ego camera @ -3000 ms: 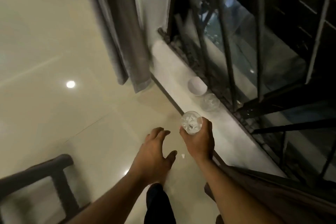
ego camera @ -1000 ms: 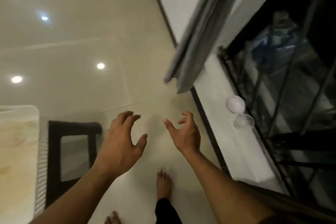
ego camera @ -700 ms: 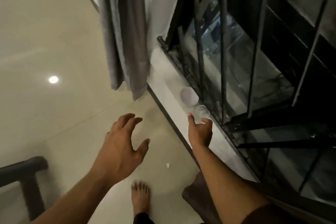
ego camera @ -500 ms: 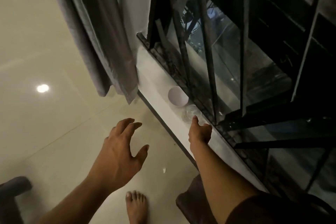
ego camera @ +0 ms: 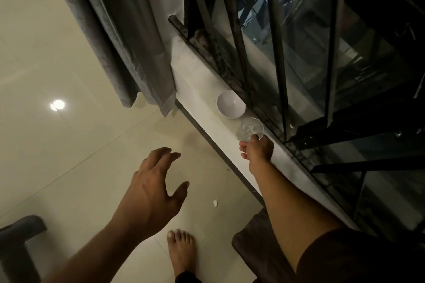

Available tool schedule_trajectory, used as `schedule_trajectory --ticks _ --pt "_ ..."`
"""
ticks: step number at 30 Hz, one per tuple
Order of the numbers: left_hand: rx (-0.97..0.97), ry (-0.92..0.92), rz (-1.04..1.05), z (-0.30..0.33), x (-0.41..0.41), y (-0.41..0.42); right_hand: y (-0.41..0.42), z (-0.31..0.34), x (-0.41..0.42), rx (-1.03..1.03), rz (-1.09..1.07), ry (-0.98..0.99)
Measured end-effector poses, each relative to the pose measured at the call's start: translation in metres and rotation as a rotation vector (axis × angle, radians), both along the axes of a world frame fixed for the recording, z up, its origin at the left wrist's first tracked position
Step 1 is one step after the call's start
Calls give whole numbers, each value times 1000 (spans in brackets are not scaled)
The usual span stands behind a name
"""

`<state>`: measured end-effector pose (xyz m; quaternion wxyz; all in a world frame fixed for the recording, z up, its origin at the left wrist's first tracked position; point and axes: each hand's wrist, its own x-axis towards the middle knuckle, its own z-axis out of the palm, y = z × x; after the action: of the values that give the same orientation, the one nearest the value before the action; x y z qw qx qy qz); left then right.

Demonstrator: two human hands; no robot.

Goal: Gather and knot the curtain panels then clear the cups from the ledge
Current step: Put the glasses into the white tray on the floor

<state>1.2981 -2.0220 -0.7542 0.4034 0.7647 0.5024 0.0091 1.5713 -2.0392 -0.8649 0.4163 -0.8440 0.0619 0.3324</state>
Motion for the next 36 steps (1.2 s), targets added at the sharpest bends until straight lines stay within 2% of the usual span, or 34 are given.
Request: schedule_trajectory --ticks 6,11,22,30,36 --pt "31 -26 72 21 -48 -14 -9 52 -61 78 175 -31" --pt "73 -2 150 59 -112 -33 -6 104 -148 148 443 -9" --pt "138 72 594 149 -312 -115 -18 206 -406 315 962 88" --pt "159 150 888 172 -435 -200 -65 236 -566 348 1266 187" --pt "140 172 998 167 -496 -251 -99 220 -657 291 1374 274"
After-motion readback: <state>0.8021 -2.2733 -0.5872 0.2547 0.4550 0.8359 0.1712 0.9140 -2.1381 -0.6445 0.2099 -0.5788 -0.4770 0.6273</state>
